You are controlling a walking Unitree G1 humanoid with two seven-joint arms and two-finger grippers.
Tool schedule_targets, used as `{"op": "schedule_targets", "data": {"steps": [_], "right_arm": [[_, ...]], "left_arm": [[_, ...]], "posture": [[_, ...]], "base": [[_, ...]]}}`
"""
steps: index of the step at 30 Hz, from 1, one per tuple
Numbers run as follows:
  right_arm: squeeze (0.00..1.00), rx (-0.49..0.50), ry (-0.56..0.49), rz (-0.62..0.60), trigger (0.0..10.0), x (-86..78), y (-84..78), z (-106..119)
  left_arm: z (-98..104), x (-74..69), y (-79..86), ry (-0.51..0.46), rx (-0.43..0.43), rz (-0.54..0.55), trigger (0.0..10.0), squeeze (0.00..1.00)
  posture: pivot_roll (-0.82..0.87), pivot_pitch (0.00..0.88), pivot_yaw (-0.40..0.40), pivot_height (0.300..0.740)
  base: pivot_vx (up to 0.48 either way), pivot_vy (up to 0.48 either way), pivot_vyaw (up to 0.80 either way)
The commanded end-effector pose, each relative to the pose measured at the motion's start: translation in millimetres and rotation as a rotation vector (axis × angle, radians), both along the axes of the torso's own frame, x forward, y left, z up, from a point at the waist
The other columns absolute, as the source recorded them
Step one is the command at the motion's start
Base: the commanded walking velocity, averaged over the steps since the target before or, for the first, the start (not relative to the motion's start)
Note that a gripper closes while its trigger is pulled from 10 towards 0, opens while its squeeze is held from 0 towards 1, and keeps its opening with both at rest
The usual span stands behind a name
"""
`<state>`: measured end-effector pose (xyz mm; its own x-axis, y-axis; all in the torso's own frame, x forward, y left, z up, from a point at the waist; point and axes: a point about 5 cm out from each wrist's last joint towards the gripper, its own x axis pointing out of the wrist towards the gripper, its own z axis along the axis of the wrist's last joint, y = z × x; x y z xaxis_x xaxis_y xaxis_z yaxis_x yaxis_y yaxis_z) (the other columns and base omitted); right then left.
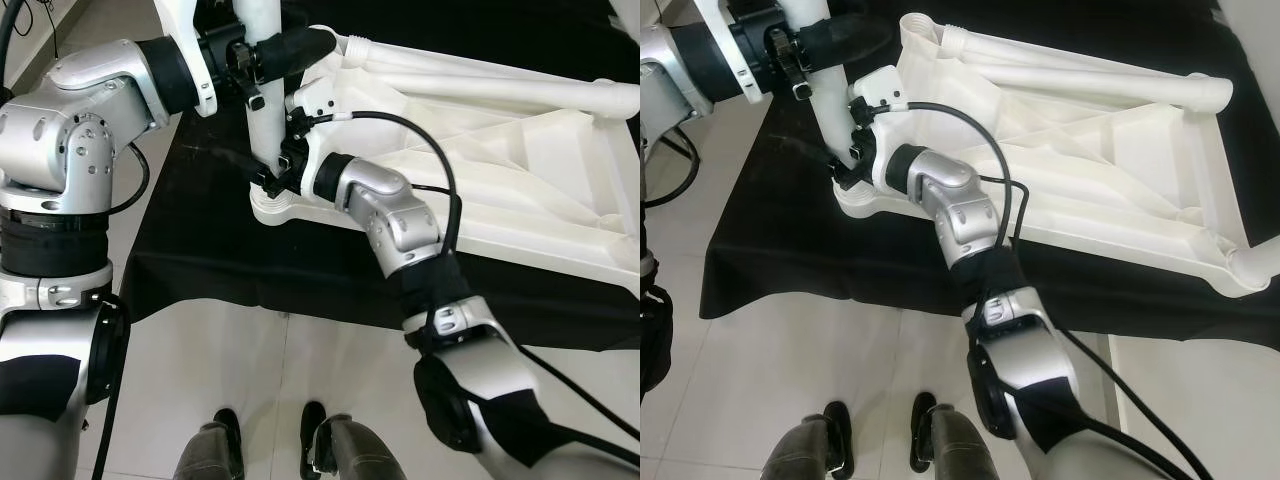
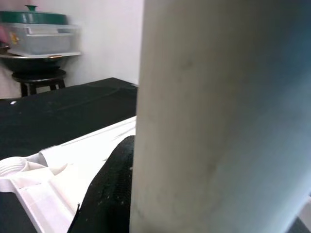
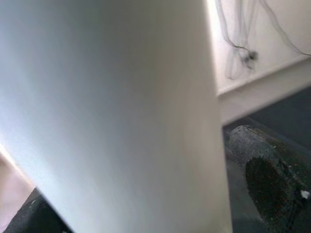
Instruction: Building children table
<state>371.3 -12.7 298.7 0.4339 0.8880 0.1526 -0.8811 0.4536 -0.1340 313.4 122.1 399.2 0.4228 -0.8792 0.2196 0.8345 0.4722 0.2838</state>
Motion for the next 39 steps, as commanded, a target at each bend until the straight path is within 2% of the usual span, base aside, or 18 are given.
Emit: {"op": "schedule_targets", "data": {"steps": [1,3,4,5,7,12,14,27,28,29,30,31,32,33,35,36,37,39], "right_arm": [[0.00,-0.001,-0.077,0.180,10.0,-16.0,33.5,24.4],[0.00,-0.001,-0.077,0.180,10.0,-16.0,33.5,24.4],[0.00,-0.002,-0.082,0.211,8.2,-16.9,35.1,26.3],[0.00,0.004,-0.079,0.258,0.0,-17.5,36.9,28.1],[0.00,0.008,-0.074,0.313,0.0,-18.2,39.0,29.9],[0.00,0.008,-0.072,0.329,0.0,-18.5,39.5,30.3],[0.00,-0.001,-0.072,0.352,0.0,-18.4,40.3,29.0],[0.00,0.039,-0.044,0.321,0.0,-12.8,37.4,24.7],[0.00,0.051,-0.041,0.293,0.0,-11.1,36.1,22.9],[0.00,0.056,-0.038,0.227,0.0,-8.1,33.7,18.4],[0.00,0.034,-0.039,0.135,0.0,-5.1,31.1,10.5],[0.00,0.034,-0.039,0.135,0.0,-5.1,31.1,10.5],[0.00,0.001,-0.031,0.022,0.0,-1.2,28.6,2.0],[0.00,-0.027,0.000,-0.121,0.0,4.5,25.1,-7.6],[0.00,-0.027,0.000,-0.121,0.0,4.5,25.1,-7.6],[0.00,-0.021,0.085,-0.390,0.0,12.0,13.3,-22.5],[0.00,-0.016,0.100,-0.572,0.0,11.4,4.3,-31.6],[0.00,-0.016,0.100,-0.572,0.0,11.4,4.3,-31.6]], "left_arm": [[-20.6,-17.1,-45.9,0.073,0.126,-0.326,0.0,0.00],[-20.6,-17.1,-45.9,0.073,0.126,-0.326,0.0,0.00],[-21.2,-17.2,-46.0,0.075,0.125,-0.332,0.0,0.00],[-22.1,-17.2,-45.9,0.077,0.127,-0.337,0.0,0.00],[-23.1,-17.6,-45.6,0.079,0.129,-0.342,0.0,0.00],[-23.4,-17.8,-45.6,0.079,0.130,-0.343,0.0,0.00],[-24.7,-23.1,-46.0,0.078,0.137,-0.355,0.0,0.00],[-25.3,-37.4,-44.1,0.053,0.145,-0.373,0.0,0.00],[-24.7,-37.7,-42.5,0.052,0.123,-0.355,10.0,1.00],[-22.7,-36.3,-40.1,0.047,0.103,-0.314,10.0,1.00],[-18.7,-33.5,-36.8,0.043,0.091,-0.278,10.0,0.91],[-18.7,-33.5,-36.8,0.043,0.091,-0.278,10.0,0.91],[-15.0,-31.2,-33.6,0.047,0.082,-0.264,10.0,0.00],[-10.5,-21.7,-32.2,0.062,0.060,-0.245,10.0,0.00],[-10.5,-21.7,-32.2,0.062,0.060,-0.245,10.0,0.00],[-7.8,-11.6,-32.3,0.078,0.046,-0.225,10.0,0.00],[-7.3,-5.3,-33.2,0.093,0.042,-0.217,10.0,0.00],[-7.3,-5.3,-33.2,0.093,0.042,-0.217,10.0,0.00]], "posture": [[-0.13,0.281,-0.059,0.740],[-0.13,0.281,-0.059,0.740],[-0.13,0.285,-0.056,0.740],[-0.13,0.288,-0.056,0.740],[-0.13,0.291,-0.055,0.740],[-0.13,0.291,-0.055,0.740],[-0.13,0.293,-0.054,0.740],[-0.13,0.293,-0.052,0.740],[-0.14,0.294,-0.053,0.740],[-0.14,0.296,-0.053,0.740],[-0.14,0.296,-0.053,0.740],[-0.14,0.296,-0.053,0.740],[-0.14,0.295,-0.055,0.740],[-0.14,0.296,-0.056,0.740],[-0.14,0.296,-0.056,0.740],[-0.15,0.294,-0.059,0.740],[-0.14,0.295,-0.061,0.740],[-0.14,0.295,-0.061,0.740]], "base": [[0.000,0.000,0.00],[0.000,0.000,0.00],[0.000,0.000,0.00],[0.000,0.000,0.00],[0.000,0.000,0.00],[0.000,0.000,0.00],[0.000,0.000,0.00],[0.000,0.000,0.00],[0.000,0.000,0.00],[0.000,0.000,0.00],[0.000,0.000,0.00],[0.000,0.000,0.00],[0.000,0.000,0.00],[0.000,0.000,0.00],[0.000,0.000,0.00],[0.000,0.000,0.00],[0.000,0.000,0.00],[0.000,0.000,0.00]]}}
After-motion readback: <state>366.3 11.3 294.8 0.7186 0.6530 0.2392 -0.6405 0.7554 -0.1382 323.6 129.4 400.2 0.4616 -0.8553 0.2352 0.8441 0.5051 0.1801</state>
